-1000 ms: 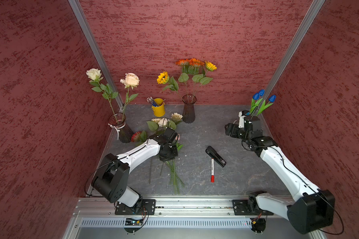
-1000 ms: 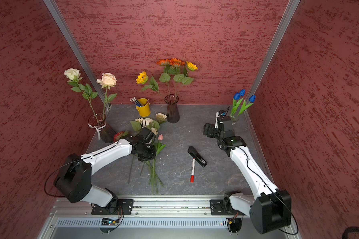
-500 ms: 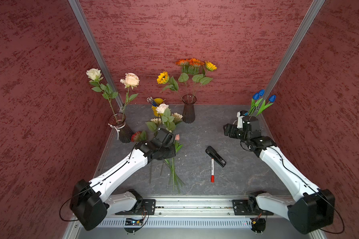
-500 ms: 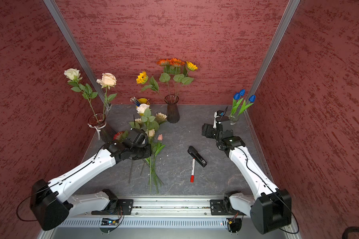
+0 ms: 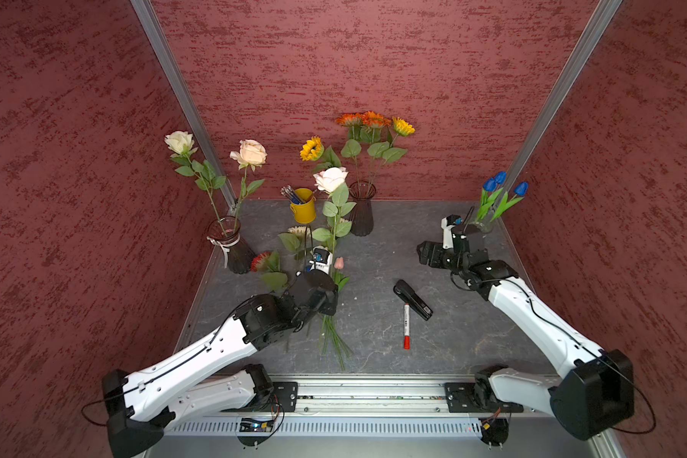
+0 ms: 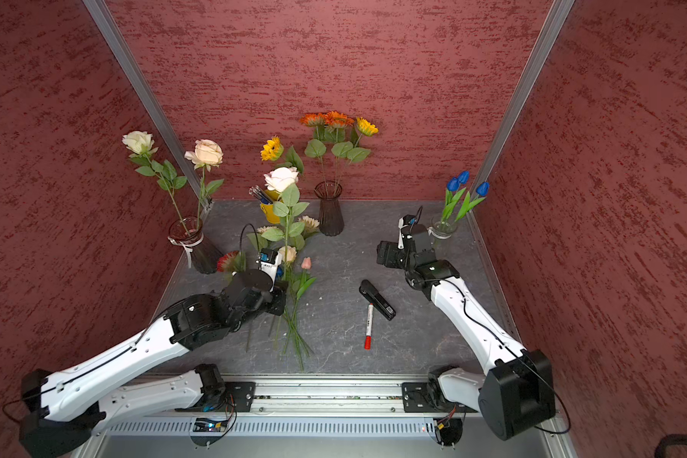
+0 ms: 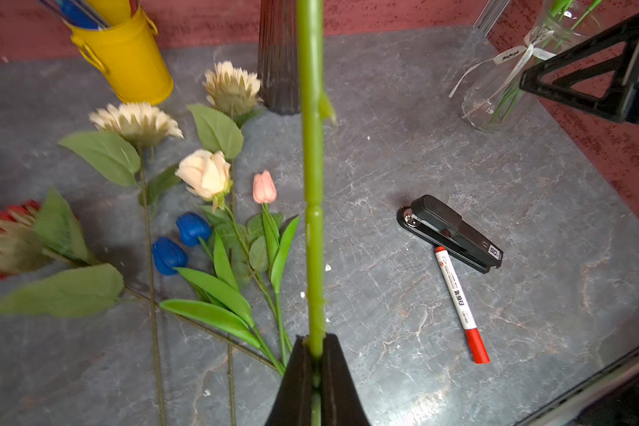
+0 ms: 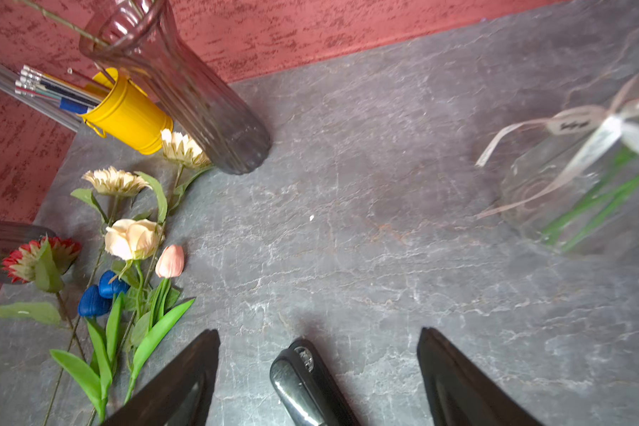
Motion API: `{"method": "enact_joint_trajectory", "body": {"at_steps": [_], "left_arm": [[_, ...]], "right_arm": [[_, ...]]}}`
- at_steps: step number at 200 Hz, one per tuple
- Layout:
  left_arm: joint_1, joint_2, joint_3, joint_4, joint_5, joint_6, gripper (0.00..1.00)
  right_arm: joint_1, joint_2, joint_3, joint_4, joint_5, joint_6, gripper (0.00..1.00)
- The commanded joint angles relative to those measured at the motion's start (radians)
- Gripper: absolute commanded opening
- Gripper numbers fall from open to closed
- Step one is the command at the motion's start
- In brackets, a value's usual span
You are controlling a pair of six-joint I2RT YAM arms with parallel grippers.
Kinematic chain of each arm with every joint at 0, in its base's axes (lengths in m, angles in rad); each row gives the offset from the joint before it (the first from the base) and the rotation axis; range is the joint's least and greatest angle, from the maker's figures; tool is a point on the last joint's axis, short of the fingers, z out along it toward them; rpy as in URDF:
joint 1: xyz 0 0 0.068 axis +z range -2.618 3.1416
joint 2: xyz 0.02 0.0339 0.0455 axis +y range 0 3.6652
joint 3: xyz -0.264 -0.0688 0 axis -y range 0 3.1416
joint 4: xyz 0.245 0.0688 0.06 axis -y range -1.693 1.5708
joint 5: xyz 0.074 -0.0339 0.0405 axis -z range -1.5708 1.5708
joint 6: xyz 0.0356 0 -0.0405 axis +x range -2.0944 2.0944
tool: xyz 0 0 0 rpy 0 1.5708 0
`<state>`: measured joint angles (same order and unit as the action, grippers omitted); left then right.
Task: Arrange the flowers in different vases according to their variety
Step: Pick up the flower at the center of the board, then insert the flower into the vase.
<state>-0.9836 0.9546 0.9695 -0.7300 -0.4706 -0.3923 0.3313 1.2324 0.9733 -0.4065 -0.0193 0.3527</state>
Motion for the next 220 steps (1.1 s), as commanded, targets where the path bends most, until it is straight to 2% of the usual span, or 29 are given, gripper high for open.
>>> {"method": "enact_joint_trajectory", "body": {"at_steps": [1,30,45,76,106,152,178,220], "left_arm": [[-0.031,0.004,0.037,0.048,-0.194,0.106,0.0],[-0.023,-0.008,0.066,0.066,-0.26,0.141,0.0],[0.049,-0.029,0.121,0.054,-0.265,0.202,0.0],[0.379,-0.061,0.281,0.068,-0.043,0.392,0.0],[0.585,-0.06,0.35,0.162,0.062,0.54,0.0],[0.976,0.022,0.48,0.171,0.422,0.506,0.0],[1.189,0.083,0.486,0.243,0.644,0.43,0.0],[1.338,0.171,0.444,0.429,0.804,0.413,0.0]], "right_arm": [[0.021,0.01,-0.014,0.034,-0.017,0.022,0.89],[0.042,0.019,-0.014,0.037,-0.016,0.025,0.89],[0.052,0.022,-0.015,0.037,-0.018,0.028,0.89],[0.074,0.03,-0.01,0.044,-0.022,0.036,0.89],[0.108,0.032,-0.022,0.072,-0.016,0.065,0.89],[0.148,0.068,-0.005,0.084,-0.012,0.076,0.89],[0.155,0.083,0.012,0.085,-0.011,0.075,0.89],[0.162,0.101,0.037,0.081,-0.014,0.081,0.89]]}}
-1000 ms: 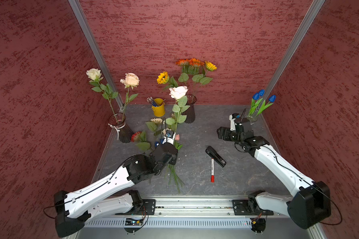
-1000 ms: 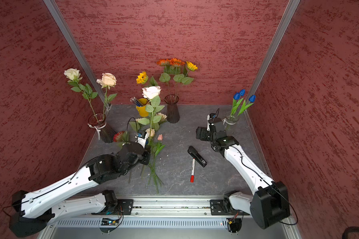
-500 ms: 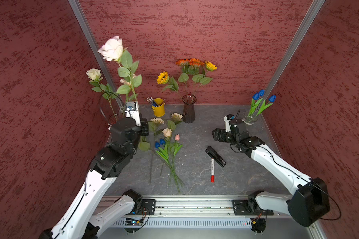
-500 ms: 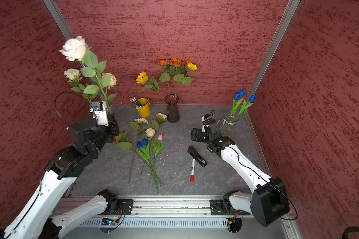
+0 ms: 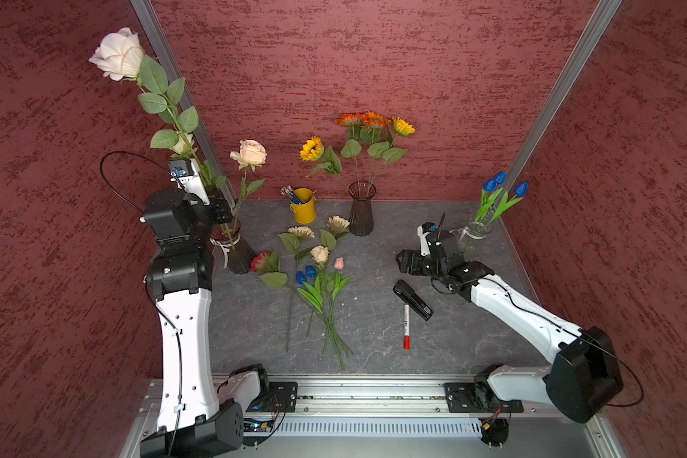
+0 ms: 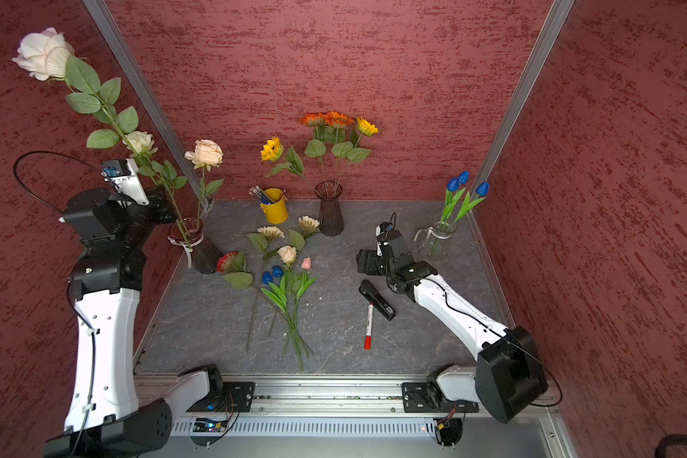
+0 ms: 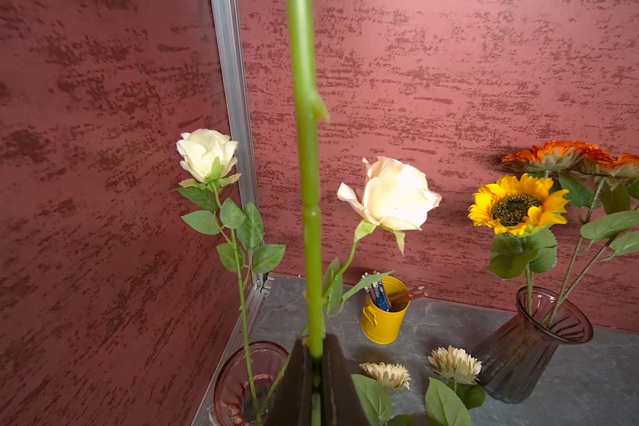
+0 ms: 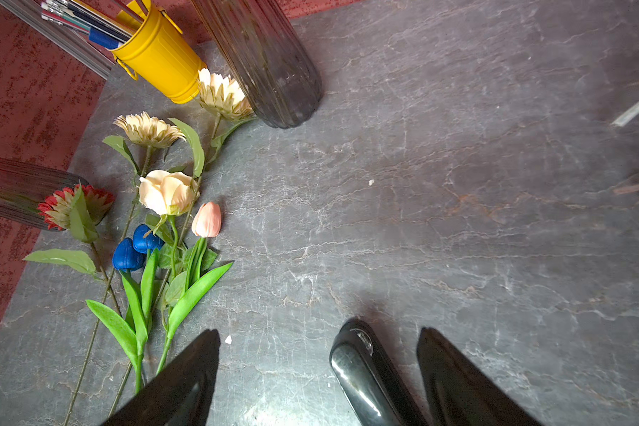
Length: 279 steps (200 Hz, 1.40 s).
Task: Arrange the flowers in different vases according to their variety
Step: Insert the flower into the vase.
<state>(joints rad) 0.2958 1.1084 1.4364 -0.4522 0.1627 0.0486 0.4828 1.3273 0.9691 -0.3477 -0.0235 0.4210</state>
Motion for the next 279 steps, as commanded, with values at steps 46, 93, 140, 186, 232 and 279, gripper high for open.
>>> {"method": "enact_joint_trajectory", "body": {"at_steps": [46,93,140,186,232,279], "left_arm": [[0.134,0.067,-0.083,0.343,0.209,-0.045,0.0],[0.134,0.14,-0.127,0.482,0.167,0.018,0.0],[0.126,0.18,-0.22,0.609,0.124,0.032,0.0],[0.033,0.253,-0.295,0.742,0.017,0.163,0.0],[0.031,0.299,-0.327,0.758,-0.001,0.123,0.0],[0.05,0.311,-0.335,0.606,0.005,-0.003,0.54]], "right_arm": [[0.016,0.031,0.058,-0.002,-0.02,0.01,0.89],[0.017,0.058,0.126,-0.068,-0.039,0.021,0.89],[0.019,0.105,0.237,-0.19,-0.077,0.006,0.89],[0.022,0.124,0.34,-0.273,-0.075,0.006,0.88],[0.025,0.124,0.357,-0.303,-0.05,0.002,0.88],[0.068,0.161,0.358,-0.291,-0.029,-0.007,0.88]]}}
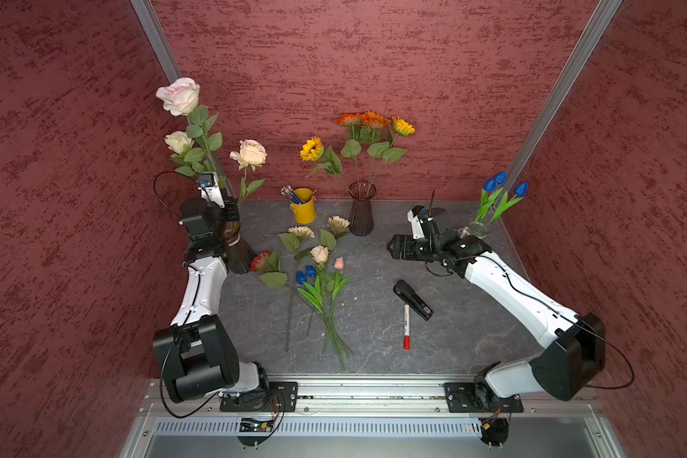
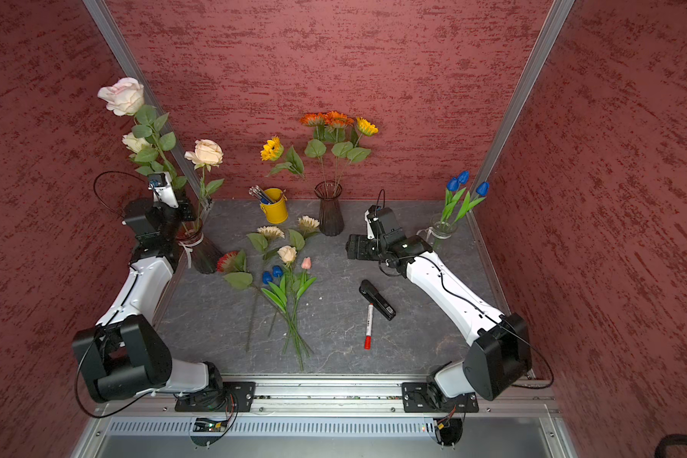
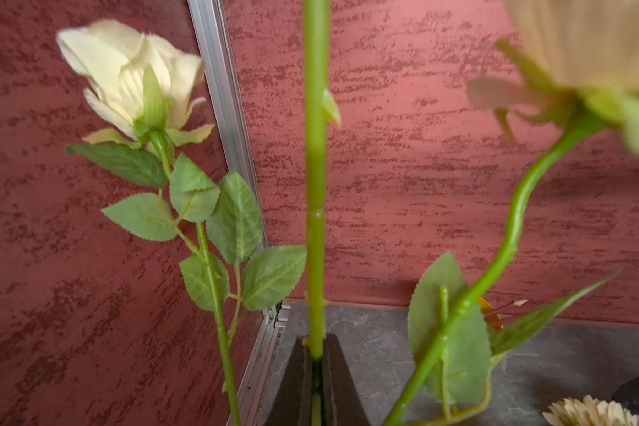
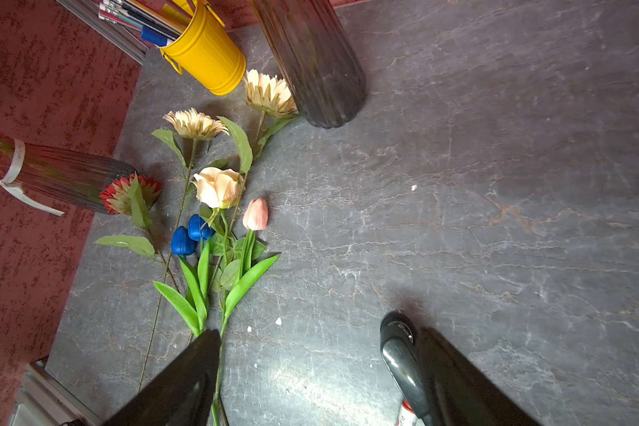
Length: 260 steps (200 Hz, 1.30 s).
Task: Arrange the flowers in different vases according to their variety
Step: Insert the flower into the vase.
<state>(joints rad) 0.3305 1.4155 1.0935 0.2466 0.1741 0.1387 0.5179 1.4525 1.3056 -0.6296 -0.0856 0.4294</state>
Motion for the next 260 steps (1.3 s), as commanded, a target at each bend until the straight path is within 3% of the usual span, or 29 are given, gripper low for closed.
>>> {"method": "enact_joint_trajectory", "body": {"at_steps": [1,42,51,123,200,260], "left_arm": [[0.015,0.002,0.01,-0.103,-0.004,-0.099,0.56],[-0.003,-0.145,-0.015,-0.28,0.044,-0.189,0.94],[-0.002,-0.179,-0.01,-0.332,0.043,-0.204,0.98],[-0.011,-0.453,0.018,-0.777,0.048,-0.28,1.0],[-0.026,-0.743,-0.181,-0.989,0.102,-0.37,1.0],[-0.053,-0.811,-0.229,-1.123,0.144,-0.454,1.0]], "right_arm": [[0.034,0.038,0.021,-0.008,0.033,-0.016,0.88],[0.14,0.126,0.046,0.049,0.038,-0.009,0.9],[0.172,0.151,0.05,0.062,0.037,-0.004,0.9],[0.319,0.321,-0.012,0.214,-0.03,0.142,0.84],[0.378,0.468,-0.034,0.356,-0.145,0.296,0.61],[0.384,0.548,-0.025,0.426,-0.192,0.359,0.49]]}}
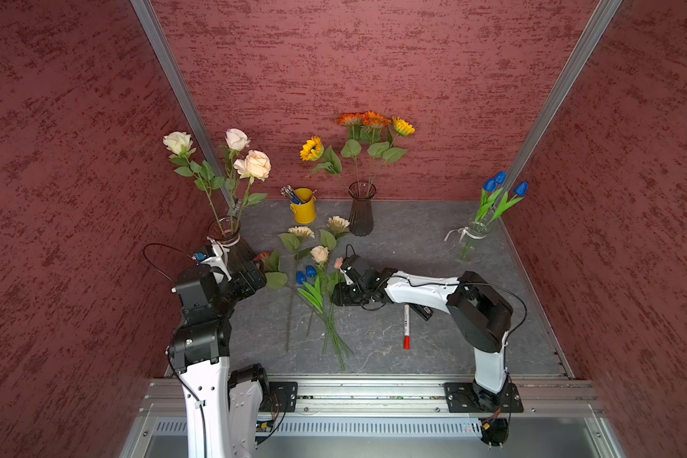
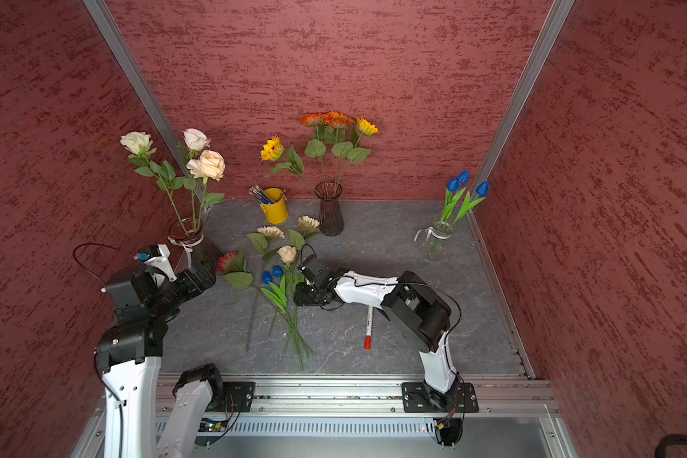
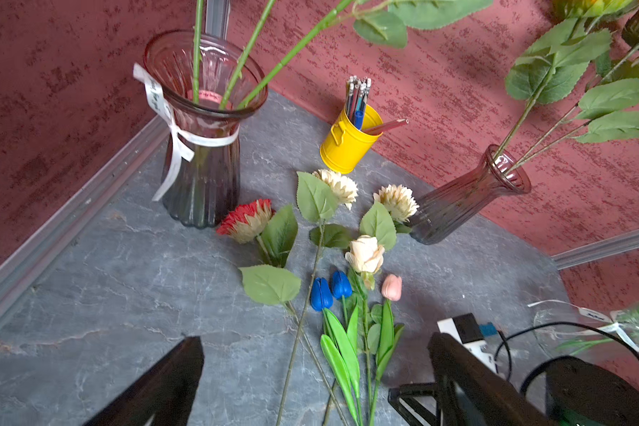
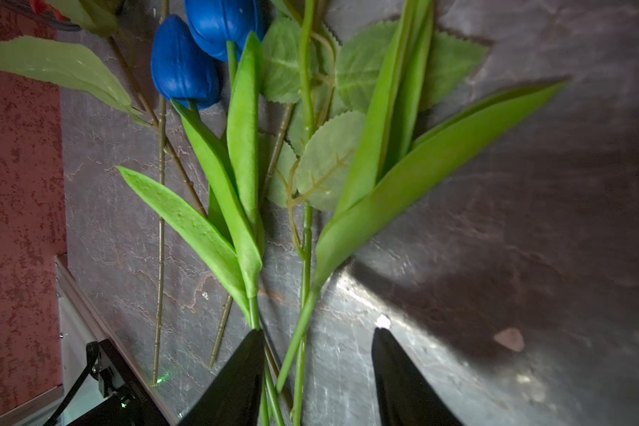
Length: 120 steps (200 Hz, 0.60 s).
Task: Arrange the flowers in different vases according to their variety
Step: Insert the flower into the vase, then pick up the flower at the center of the board.
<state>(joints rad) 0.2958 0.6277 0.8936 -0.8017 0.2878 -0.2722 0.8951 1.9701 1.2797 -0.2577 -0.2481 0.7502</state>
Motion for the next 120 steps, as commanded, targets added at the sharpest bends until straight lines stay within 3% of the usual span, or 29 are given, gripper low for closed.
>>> {"method": "enact_joint_trajectory", "body": {"at_steps": [1,42,94,120], "left_arm": [[-0.018,-0.024,-0.03,-0.075,0.031,-0.044,1.0],[-0.073,-0.085,-0.076,-0.1,0.009,-0.085,1.0],[-0.14,-0.023,-0.053,-0.115,-0.027,-0.112,1.0],[-0.157,-0.023,-0.053,-0.108,-0.032,-0.126,1.0]], "right_arm": [[0.007,0.032,0.001,0.054,-0.029,0.039,0.49],[0.007,0.075,0.004,0.087,-0.043,0.057,0.42],[0.007,0.093,0.016,0.098,-0.046,0.063,0.28],[0.007,0.108,0.015,0.104,-0.05,0.061,0.26]]}}
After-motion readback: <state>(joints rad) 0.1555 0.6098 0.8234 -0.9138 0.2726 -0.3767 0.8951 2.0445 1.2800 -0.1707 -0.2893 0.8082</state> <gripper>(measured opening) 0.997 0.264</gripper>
